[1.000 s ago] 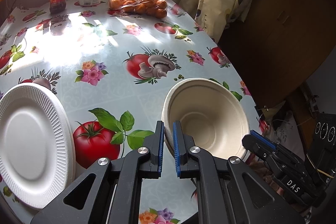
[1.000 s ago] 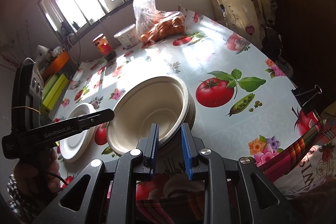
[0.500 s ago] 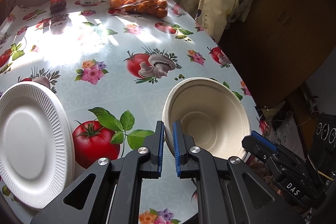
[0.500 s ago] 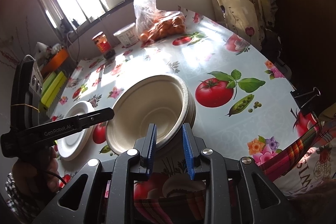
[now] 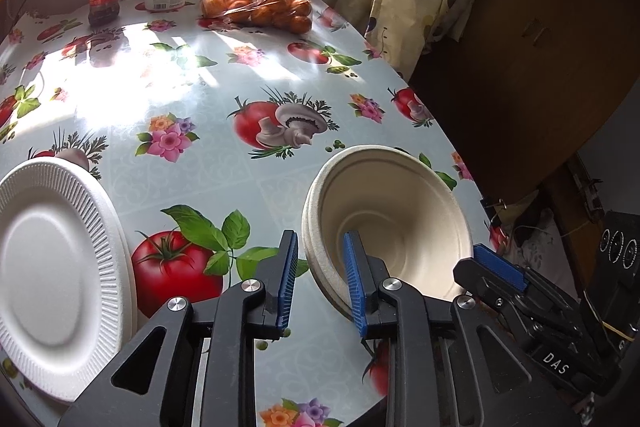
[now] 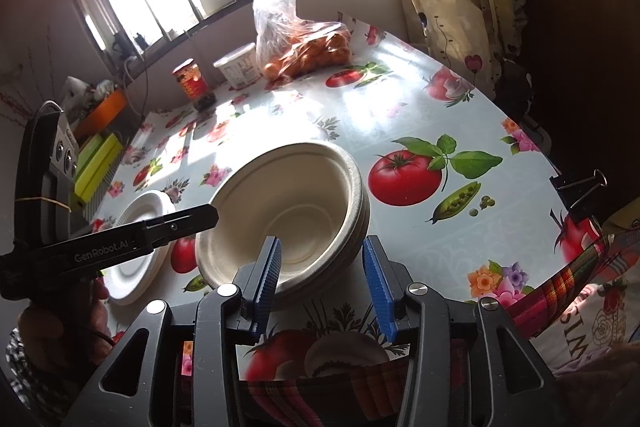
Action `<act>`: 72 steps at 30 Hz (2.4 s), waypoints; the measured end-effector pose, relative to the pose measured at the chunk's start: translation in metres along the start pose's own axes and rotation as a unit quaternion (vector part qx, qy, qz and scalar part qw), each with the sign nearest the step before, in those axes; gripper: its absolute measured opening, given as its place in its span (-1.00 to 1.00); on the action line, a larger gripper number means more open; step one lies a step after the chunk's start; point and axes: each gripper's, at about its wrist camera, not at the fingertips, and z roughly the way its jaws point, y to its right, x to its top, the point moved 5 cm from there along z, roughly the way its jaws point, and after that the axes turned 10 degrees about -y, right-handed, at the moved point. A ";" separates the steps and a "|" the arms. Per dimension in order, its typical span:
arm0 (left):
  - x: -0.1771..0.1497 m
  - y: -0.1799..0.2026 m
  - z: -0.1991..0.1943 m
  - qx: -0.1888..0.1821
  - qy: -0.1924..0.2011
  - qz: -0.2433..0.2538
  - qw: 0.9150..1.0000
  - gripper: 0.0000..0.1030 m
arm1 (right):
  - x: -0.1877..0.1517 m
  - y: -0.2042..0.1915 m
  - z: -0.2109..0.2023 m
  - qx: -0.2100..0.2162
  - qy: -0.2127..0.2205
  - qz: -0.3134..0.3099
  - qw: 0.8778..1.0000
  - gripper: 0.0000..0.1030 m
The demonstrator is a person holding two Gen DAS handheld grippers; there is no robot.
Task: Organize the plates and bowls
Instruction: 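Open the left gripper and release the bowl onto the stack, then close the left gripper on the rim of the bowl stack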
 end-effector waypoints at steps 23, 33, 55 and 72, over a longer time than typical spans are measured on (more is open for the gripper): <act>0.001 -0.001 0.010 -0.020 0.002 0.001 1.000 -0.10 | 0.007 0.015 0.016 0.002 -0.005 0.020 1.000 0.09; 0.001 0.000 0.015 -0.009 -0.002 0.004 1.000 -0.10 | 0.008 0.015 0.019 0.001 -0.010 0.018 1.000 0.08; 0.000 -0.001 0.022 0.017 -0.011 0.003 1.000 -0.30 | 0.008 0.011 0.025 0.003 -0.011 0.008 1.000 -0.38; 0.001 0.000 0.024 0.026 -0.014 0.005 1.000 -0.43 | 0.008 0.010 0.026 0.004 -0.010 0.006 1.000 -0.42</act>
